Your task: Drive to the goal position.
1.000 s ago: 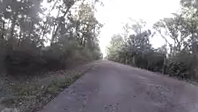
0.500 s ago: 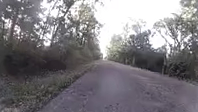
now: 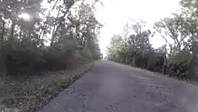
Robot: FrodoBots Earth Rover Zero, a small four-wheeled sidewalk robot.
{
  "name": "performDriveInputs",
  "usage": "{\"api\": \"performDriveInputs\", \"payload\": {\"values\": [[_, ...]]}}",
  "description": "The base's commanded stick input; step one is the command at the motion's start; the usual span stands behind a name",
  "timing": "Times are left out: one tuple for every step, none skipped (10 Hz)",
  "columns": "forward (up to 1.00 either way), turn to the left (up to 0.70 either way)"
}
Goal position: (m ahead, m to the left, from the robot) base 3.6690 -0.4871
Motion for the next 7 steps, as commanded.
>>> {"api": "performDriveInputs", "payload": {"values": [[0.05, 0.00], [0.05, 0.00], [0.05, 0.00], [0.05, 0.00], [0.05, 0.00], [0.05, 0.00], [0.05, 0.00]]}}
